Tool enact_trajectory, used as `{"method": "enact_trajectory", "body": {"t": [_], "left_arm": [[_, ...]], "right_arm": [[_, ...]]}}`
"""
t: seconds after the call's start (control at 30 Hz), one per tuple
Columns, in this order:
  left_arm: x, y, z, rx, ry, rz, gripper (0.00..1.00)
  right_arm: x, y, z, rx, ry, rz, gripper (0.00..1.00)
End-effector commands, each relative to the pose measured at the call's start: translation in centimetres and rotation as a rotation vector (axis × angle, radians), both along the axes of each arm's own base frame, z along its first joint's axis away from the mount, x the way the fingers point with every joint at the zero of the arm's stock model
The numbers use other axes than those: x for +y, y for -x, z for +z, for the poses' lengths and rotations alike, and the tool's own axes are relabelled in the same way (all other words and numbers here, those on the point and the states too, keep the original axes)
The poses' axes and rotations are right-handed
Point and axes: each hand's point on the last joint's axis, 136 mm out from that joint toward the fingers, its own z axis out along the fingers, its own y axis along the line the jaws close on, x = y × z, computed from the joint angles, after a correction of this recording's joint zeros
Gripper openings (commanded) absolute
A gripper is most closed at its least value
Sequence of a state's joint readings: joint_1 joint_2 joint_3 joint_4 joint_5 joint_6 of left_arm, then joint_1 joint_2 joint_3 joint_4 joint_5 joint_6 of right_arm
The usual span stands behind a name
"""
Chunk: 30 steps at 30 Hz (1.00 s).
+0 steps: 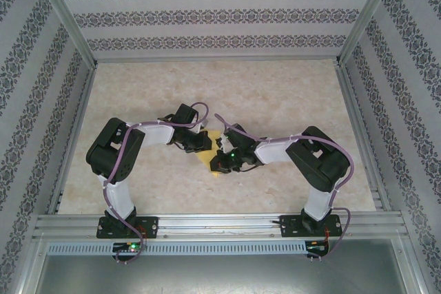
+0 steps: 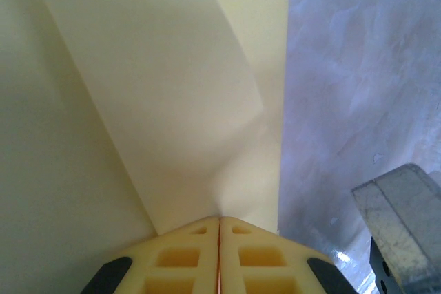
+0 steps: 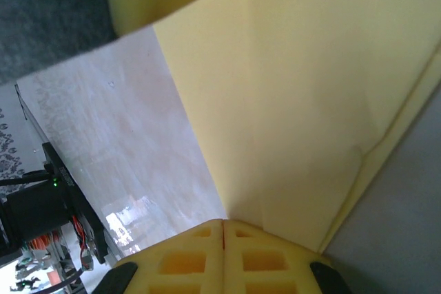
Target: Fold a paper plane with a square sheet of paper (fold left side to right side)
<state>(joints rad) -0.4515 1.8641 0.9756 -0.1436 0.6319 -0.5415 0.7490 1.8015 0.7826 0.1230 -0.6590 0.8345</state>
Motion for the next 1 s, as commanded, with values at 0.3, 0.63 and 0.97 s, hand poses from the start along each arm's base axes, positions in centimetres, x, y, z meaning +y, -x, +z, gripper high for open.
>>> {"method": "enact_trajectory", "body": {"t": [0.3, 0.63, 0.97], "left_arm": [[2.5, 1.3, -3.6, 0.068, -0.144, 0.026, 0.08], [2.7, 1.3, -3.7, 0.068, -0.146, 0.031, 0.08], [2.7, 1.4, -3.5, 0.065, -0.146, 0.031, 0.08]], "right_arm": [[-0.7, 2.1, -1.2, 0.044, 0.043, 0.031, 0.00], [-0.2, 3.8, -1.0, 0.047, 0.034, 0.067, 0.00], [-0.4, 4.0, 1.5, 0.006, -0.001, 0.053, 0.00]]}}
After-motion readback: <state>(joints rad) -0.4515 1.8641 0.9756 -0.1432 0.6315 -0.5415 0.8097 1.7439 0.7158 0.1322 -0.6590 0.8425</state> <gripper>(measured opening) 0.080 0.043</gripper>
